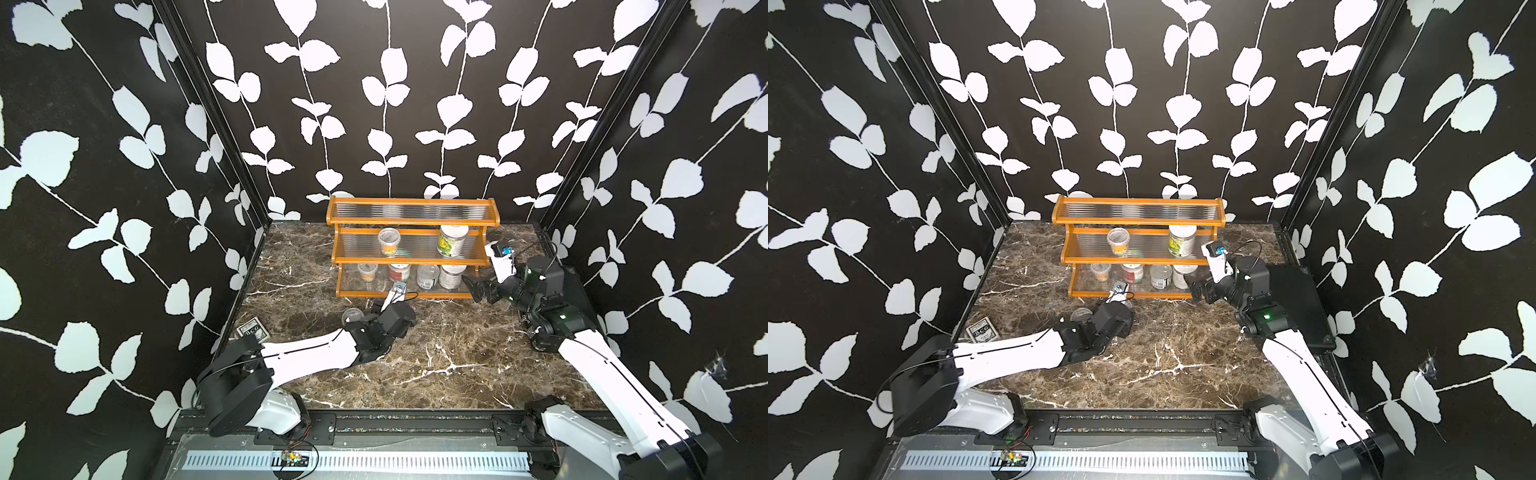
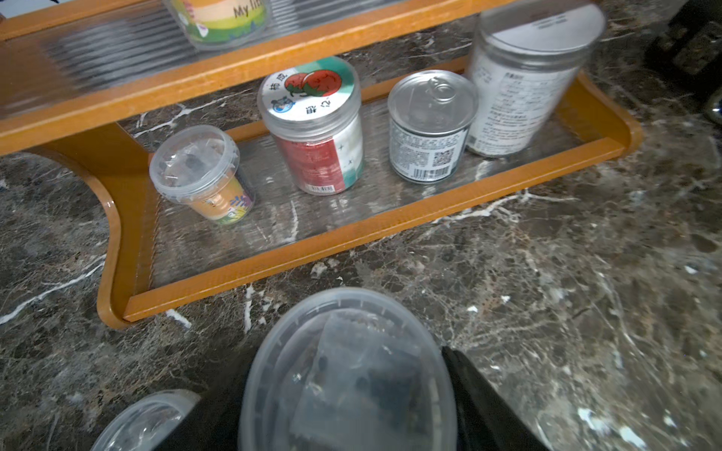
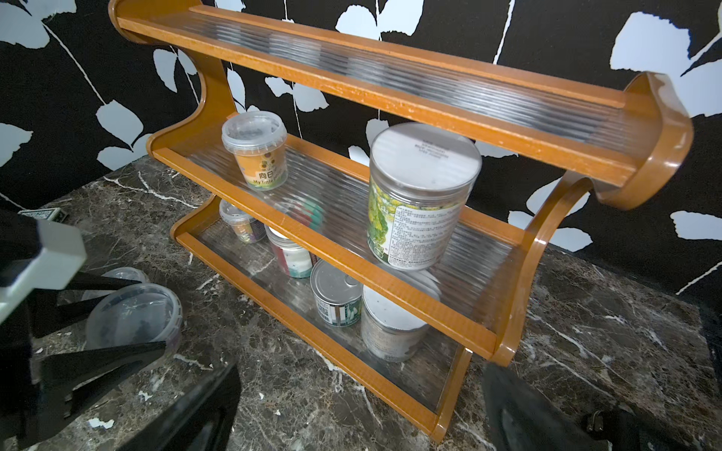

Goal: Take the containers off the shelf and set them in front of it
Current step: Place the container at the center of the board.

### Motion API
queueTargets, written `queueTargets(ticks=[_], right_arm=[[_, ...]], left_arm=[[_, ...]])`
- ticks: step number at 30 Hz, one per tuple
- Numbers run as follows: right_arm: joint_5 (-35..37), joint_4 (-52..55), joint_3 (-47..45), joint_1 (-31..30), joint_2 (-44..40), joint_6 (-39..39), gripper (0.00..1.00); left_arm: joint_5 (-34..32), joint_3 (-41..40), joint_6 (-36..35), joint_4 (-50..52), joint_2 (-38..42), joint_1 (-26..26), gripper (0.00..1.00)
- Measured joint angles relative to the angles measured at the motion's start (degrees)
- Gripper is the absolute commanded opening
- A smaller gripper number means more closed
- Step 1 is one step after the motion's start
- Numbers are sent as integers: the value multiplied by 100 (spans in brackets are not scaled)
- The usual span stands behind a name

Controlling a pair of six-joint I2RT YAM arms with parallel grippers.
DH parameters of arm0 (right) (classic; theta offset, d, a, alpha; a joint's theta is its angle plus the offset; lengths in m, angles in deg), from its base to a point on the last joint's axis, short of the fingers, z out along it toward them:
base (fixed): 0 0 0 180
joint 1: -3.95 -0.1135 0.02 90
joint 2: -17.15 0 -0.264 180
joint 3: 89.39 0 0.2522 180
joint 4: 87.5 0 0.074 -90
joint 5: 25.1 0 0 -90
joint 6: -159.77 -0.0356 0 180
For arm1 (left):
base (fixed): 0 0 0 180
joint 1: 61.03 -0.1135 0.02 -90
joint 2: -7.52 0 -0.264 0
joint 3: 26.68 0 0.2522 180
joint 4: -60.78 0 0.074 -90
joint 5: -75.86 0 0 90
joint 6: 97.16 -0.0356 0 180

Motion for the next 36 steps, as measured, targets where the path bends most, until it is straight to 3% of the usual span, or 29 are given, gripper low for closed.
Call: queueTargets(ticks=[12,22,36], right_arm=[[39,-42,-4,0,-42,-70,100],[39,-87,-4,0,-39,-90,100],[39,-188,-55,0,-28,-90,100]], left_arm=[[-133,-514,284,-859,-511,-282,63],[221,-761,378,-1665,-863,-562,64],[575,-844,592,-1932,-861,-592,63]])
